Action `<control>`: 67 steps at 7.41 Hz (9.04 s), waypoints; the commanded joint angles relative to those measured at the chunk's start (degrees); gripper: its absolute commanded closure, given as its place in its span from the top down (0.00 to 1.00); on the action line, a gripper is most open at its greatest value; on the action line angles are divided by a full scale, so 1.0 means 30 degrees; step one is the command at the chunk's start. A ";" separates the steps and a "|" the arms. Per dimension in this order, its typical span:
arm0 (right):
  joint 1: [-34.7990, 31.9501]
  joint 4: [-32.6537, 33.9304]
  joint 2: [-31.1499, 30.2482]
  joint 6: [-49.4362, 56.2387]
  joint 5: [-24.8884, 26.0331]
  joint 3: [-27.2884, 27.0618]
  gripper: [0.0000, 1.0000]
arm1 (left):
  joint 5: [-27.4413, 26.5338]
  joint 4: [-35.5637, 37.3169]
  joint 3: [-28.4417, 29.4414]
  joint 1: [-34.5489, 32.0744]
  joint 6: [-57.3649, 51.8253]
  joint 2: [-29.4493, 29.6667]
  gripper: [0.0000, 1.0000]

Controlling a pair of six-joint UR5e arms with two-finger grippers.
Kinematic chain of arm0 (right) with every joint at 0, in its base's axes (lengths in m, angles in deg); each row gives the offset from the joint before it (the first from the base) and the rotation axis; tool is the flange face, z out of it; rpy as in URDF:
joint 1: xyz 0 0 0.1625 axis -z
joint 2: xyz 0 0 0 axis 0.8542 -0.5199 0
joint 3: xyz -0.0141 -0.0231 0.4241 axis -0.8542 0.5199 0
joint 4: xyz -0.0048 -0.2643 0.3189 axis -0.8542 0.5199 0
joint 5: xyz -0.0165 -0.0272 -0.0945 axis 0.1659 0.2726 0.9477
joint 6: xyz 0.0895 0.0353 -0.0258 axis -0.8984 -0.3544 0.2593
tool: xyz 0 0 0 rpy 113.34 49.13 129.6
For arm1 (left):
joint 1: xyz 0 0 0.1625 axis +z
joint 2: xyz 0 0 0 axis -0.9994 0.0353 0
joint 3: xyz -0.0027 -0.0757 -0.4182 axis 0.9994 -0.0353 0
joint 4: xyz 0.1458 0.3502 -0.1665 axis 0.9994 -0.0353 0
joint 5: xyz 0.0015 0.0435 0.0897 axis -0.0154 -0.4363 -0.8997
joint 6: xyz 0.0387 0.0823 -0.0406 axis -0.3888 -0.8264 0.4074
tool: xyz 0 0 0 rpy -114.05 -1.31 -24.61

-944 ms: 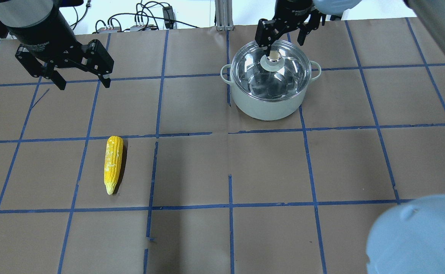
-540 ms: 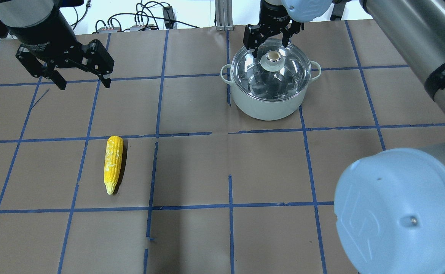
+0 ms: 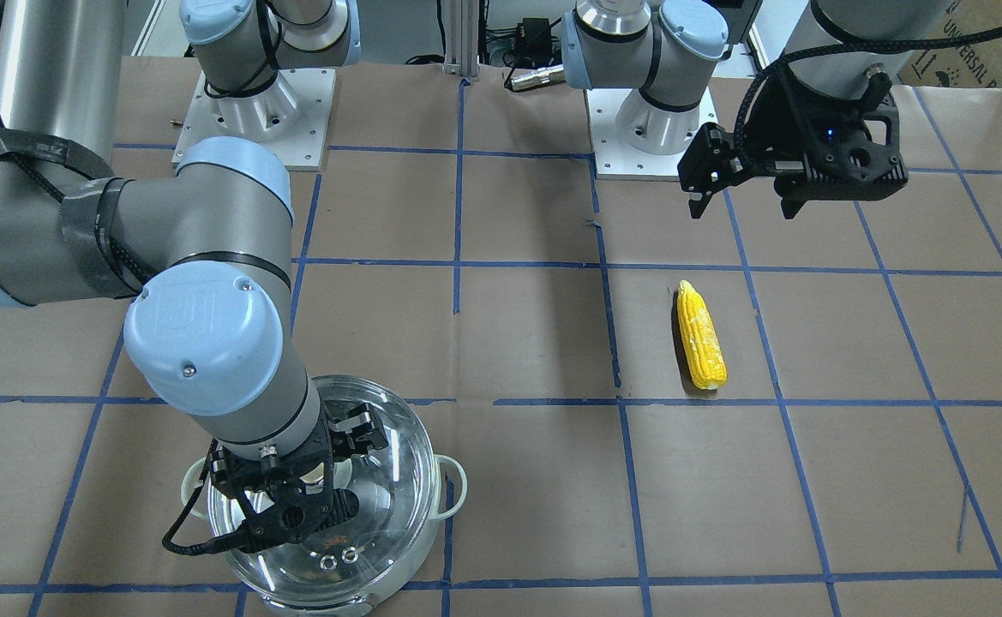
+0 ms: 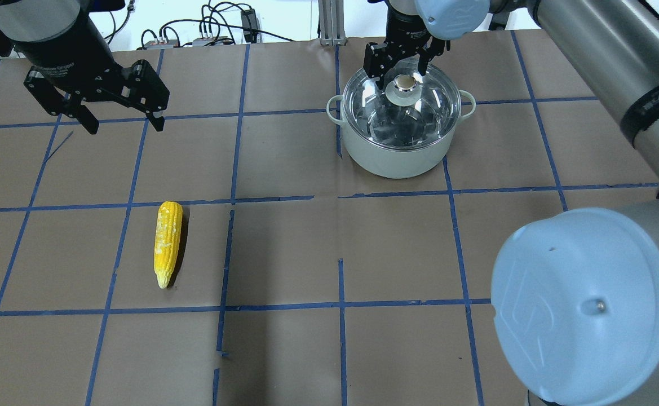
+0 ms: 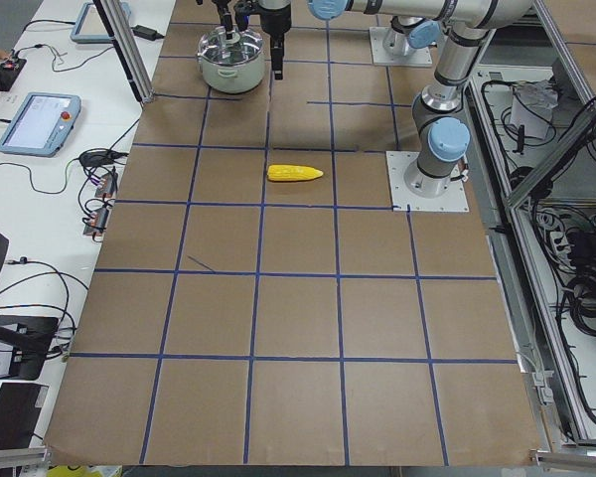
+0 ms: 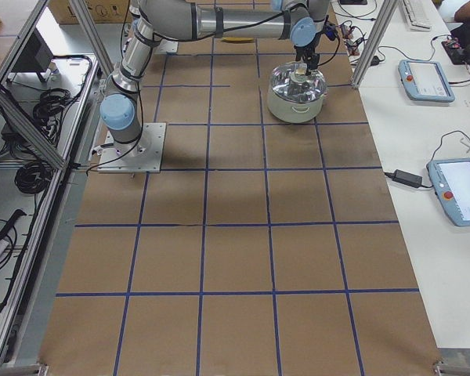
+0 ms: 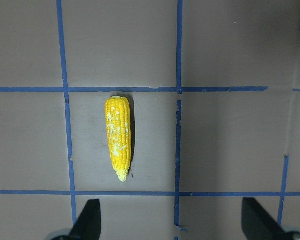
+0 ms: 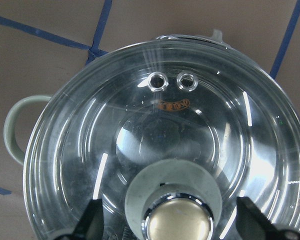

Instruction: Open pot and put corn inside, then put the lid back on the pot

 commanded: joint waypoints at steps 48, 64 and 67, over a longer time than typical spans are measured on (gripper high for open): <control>0.2768 -0.4590 -0.8834 0.1278 0.0411 -0.6433 0.27 | 0.1424 0.7786 1.2846 -0.8731 0.6605 1.6438 1.00; 0.0316 -0.2688 -0.4891 -0.0008 -0.0380 -0.3688 0.29 | -0.0011 0.2101 -0.0132 -0.0762 -0.0132 0.0996 1.00; -0.0279 0.0972 -0.1893 -0.0099 -0.0293 -0.3006 0.29 | 0.0105 0.2278 -0.0133 -0.0821 -0.0132 0.0970 1.00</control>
